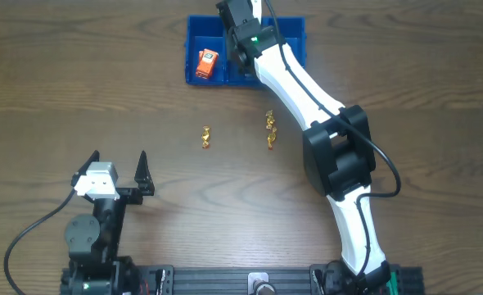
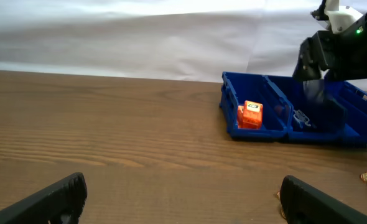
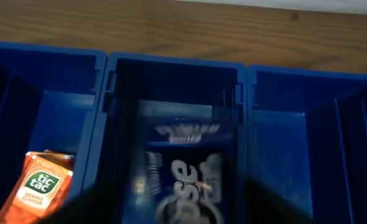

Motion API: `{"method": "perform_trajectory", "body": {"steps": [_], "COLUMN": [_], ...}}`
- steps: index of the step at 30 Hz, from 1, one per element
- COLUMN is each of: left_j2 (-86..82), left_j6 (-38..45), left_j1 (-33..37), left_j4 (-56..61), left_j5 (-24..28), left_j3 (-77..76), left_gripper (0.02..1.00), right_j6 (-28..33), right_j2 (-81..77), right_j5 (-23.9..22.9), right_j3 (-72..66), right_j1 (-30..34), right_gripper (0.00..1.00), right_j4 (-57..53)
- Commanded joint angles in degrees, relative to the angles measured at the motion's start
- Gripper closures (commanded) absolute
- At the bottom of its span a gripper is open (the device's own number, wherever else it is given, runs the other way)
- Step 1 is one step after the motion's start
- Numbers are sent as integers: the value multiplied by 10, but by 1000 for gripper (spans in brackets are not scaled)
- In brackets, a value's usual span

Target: Sort Candies Into Trays

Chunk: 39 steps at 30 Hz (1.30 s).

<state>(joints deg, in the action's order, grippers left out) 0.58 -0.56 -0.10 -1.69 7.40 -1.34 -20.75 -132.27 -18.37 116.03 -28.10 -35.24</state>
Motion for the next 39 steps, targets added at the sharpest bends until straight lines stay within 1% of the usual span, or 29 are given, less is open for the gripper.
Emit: {"method": "perform_trajectory", "body": {"steps": [1,4,7,9,10,12,13,16,19,23,27,30,37,39], "left_j2": [-3,-3,-3,-3,-3,-3,-3,-3,-3,-3,-3,-3,-3,-3], "left_j6": [4,4,4,4,4,4,4,4,4,4,4,4,4,4], "left_j1": [2,2,2,2,2,2,2,2,2,2,2,2,2,2], "left_j4": [-20,-20,-20,-20,-20,-20,-20,-20,-20,-20,-20,-20,-20,-20], "left_j5": [12,12,12,12,12,12,12,12,12,12,12,12,12,12], "left_j3": [11,11,11,11,11,11,11,11,11,11,11,11,11,11], "left_gripper": [20,20,20,20,20,20,20,20,23,23,20,23,20,20], "right_j6": [-4,-4,-4,-14,-24,-35,-39,-74,-113,-115,-124,-129,-158,-171], "right_j2": [-1,-1,3,17,28,45,52,58,41,21,-4,-16,-63,-71], "right_j5": [30,30,30,30,33,36,43,47,54,112,153,165,166,166], "right_j3": [3,10,61,121,161,202,209,209,194,131,68,35,24,24], "right_j1": [-5,-5,-5,-9,-16,-36,-47,-96,-130,-152,-156,-159,-175,-177], "right_gripper": [1,1,1,1,1,1,1,1,1,1,1,1,5,23], "right_j4": [6,1,-55,-132,-198,-294,-332,-438,-487,-434,-369,-336,-321,-318]}}
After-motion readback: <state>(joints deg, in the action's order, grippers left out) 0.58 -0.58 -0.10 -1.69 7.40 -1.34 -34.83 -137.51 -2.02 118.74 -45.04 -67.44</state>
